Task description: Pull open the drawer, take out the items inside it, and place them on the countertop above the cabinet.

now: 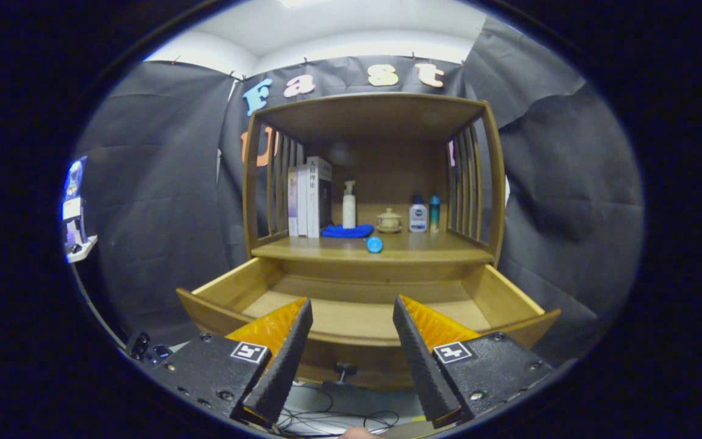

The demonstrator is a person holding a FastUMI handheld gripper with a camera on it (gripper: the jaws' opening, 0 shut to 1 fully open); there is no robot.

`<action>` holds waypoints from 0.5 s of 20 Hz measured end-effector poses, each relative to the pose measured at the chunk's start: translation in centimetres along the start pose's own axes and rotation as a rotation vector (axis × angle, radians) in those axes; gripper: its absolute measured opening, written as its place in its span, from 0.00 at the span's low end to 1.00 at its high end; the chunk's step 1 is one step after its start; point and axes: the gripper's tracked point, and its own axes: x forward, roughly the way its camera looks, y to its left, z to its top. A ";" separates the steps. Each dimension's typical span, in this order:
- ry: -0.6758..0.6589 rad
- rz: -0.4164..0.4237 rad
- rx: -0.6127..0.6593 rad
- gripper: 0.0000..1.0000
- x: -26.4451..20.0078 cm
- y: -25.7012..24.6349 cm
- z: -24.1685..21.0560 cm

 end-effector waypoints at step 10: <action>0.105 -0.117 -0.058 0.85 2.1 -0.4 -7.1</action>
